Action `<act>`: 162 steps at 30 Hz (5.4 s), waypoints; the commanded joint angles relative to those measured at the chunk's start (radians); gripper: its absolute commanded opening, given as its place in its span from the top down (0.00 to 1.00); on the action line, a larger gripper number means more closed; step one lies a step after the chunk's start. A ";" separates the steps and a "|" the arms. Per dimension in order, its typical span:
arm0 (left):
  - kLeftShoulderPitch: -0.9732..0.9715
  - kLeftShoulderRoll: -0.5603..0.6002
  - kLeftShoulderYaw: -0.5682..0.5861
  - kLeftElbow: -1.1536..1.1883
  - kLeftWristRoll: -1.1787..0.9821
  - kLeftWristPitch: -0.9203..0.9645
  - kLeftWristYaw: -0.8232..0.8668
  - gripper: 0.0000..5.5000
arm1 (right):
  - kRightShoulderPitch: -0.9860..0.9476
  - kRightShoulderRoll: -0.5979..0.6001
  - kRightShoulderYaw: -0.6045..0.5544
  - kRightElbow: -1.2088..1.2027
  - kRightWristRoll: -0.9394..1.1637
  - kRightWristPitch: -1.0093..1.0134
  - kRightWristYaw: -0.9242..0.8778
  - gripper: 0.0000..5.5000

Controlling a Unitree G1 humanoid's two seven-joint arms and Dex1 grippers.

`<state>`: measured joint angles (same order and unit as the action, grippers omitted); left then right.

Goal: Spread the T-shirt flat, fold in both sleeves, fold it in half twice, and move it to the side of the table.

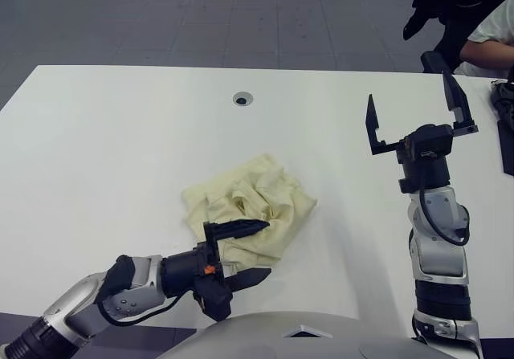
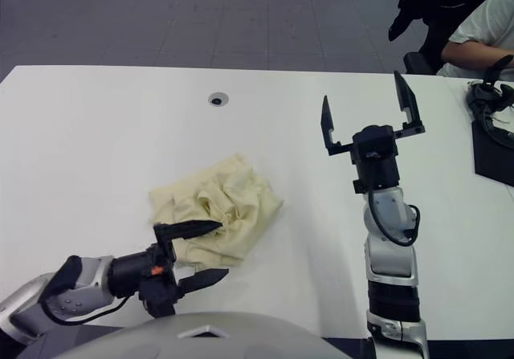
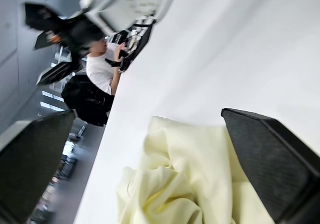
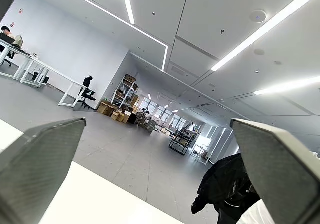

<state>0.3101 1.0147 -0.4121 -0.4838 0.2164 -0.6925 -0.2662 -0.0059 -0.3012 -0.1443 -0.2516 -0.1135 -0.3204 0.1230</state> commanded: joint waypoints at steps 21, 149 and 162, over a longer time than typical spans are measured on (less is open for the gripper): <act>-0.026 -0.131 0.182 0.251 -0.214 0.160 -0.301 0.40 | 0.025 -0.001 -0.011 0.016 -0.014 -0.029 -0.017 0.02; 0.049 -0.006 0.332 -0.174 -0.285 0.424 -0.692 1.00 | -0.358 -0.391 0.434 -0.077 0.258 0.361 1.087 0.99; -0.147 -0.116 0.279 -0.175 -0.364 0.528 -0.667 1.00 | -0.196 -0.463 0.340 -0.053 0.277 0.334 1.039 0.89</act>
<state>0.1605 0.8925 -0.1286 -0.6426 -0.1585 -0.1709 -0.9283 -0.2211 -0.7491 0.1992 -0.3076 0.1740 0.0203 1.1680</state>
